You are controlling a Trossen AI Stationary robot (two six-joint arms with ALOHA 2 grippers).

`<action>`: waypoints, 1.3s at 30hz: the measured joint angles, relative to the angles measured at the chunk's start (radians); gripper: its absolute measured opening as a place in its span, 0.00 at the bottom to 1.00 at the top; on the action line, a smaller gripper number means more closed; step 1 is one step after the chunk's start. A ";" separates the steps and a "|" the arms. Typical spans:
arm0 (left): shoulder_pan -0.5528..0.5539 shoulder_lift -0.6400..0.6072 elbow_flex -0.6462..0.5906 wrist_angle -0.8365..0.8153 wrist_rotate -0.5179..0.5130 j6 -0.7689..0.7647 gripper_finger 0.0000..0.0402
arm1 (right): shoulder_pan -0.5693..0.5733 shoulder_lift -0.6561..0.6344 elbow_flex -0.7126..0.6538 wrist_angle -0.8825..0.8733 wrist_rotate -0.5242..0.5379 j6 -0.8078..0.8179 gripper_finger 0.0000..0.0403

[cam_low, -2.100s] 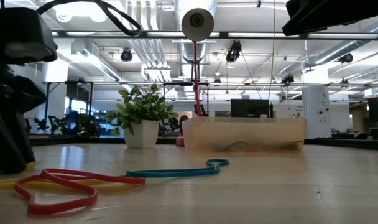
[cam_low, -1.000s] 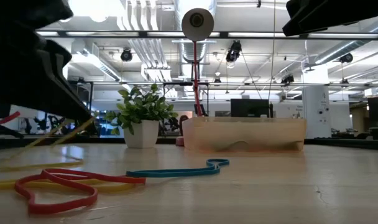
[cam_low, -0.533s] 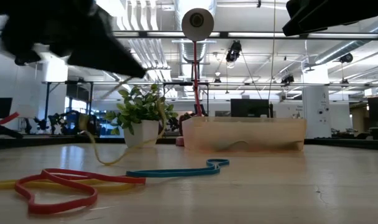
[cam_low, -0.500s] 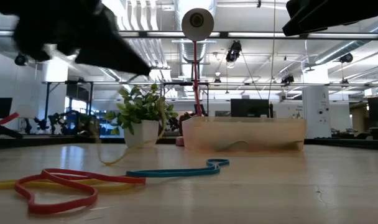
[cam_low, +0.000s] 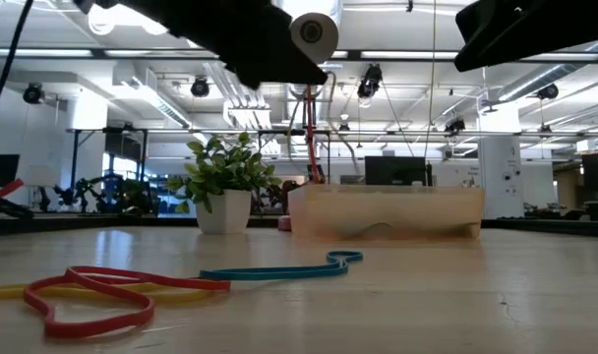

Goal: Pick and place rubber bands into bin
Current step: Put the left yellow rubberband into the orange container

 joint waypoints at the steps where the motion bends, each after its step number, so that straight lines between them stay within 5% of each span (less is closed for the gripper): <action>1: 0.016 -0.001 0.000 0.024 0.011 0.025 0.00 | 0.000 0.000 0.000 -0.006 0.000 0.001 0.36; 14: 0.274 -0.006 0.000 0.174 0.297 0.077 0.00 | 0.000 0.000 0.000 -0.017 0.000 -0.002 0.36; 29: 0.477 0.018 0.000 0.205 0.477 -0.005 0.00 | 0.000 0.000 0.000 -0.016 0.002 -0.024 0.36; 39: 0.517 0.043 -0.001 0.232 0.515 -0.029 0.00 | 0.000 0.000 0.000 -0.016 0.002 -0.025 0.36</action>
